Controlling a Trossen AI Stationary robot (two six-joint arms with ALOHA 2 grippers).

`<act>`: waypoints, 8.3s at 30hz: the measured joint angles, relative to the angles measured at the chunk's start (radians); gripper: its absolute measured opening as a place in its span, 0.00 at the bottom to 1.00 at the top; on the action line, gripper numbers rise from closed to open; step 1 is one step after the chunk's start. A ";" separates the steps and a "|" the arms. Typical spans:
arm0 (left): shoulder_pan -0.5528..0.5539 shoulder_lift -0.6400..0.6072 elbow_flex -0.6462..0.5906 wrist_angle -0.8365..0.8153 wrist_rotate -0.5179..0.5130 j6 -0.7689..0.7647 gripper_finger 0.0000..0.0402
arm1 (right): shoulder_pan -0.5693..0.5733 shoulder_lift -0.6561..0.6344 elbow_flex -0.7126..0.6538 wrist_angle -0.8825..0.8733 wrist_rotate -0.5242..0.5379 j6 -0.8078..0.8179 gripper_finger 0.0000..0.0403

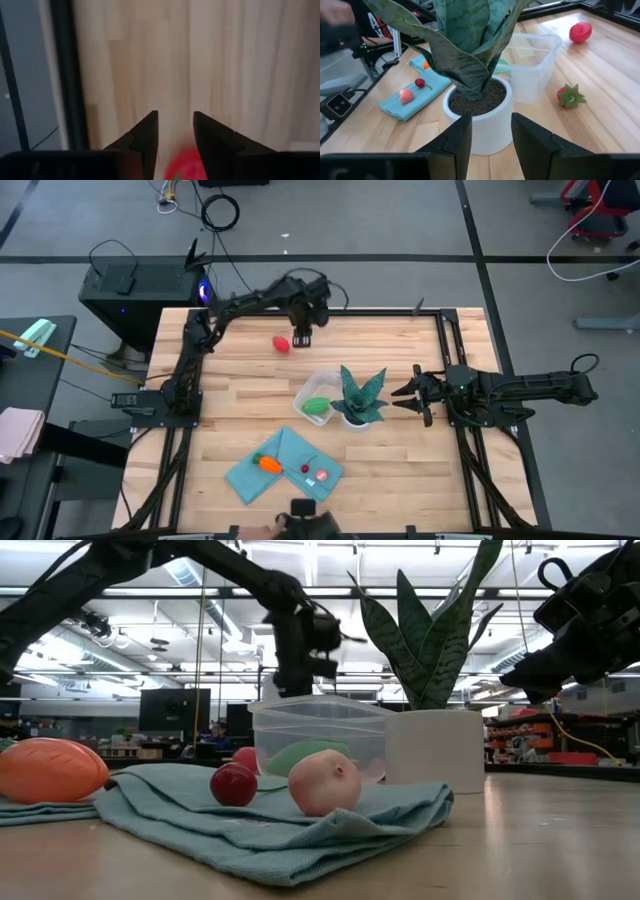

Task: Pick and placing Produce into tupperware
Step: Put the dragon fruit into the container, then put the strawberry into the container

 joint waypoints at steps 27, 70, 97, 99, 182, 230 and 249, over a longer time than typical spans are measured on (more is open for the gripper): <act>0.101 -0.061 -0.273 -0.063 0.115 -0.209 0.69 | 0.000 0.018 0.000 0.005 -0.014 0.003 0.36; 0.090 -0.061 -0.404 0.105 0.086 -0.130 0.61 | 0.000 0.018 0.000 0.009 -0.014 0.003 0.36; -0.119 -0.060 0.044 -0.244 0.305 -0.180 0.62 | 0.000 0.018 0.000 0.009 -0.014 0.003 0.36; -0.155 -0.060 0.044 -0.245 0.305 -0.181 0.63 | 0.000 0.018 0.000 0.009 -0.014 0.003 0.36; -0.039 -0.053 0.113 0.045 0.239 -0.416 0.62 | 0.000 0.018 0.000 0.009 -0.009 0.012 0.36; -0.134 -0.297 0.104 1.194 0.428 -0.554 0.33 | -0.379 0.264 0.134 0.146 0.079 -0.024 0.36; -0.282 -0.423 -0.424 2.200 0.340 -0.696 0.02 | -0.378 0.264 0.134 0.158 0.066 -0.025 0.36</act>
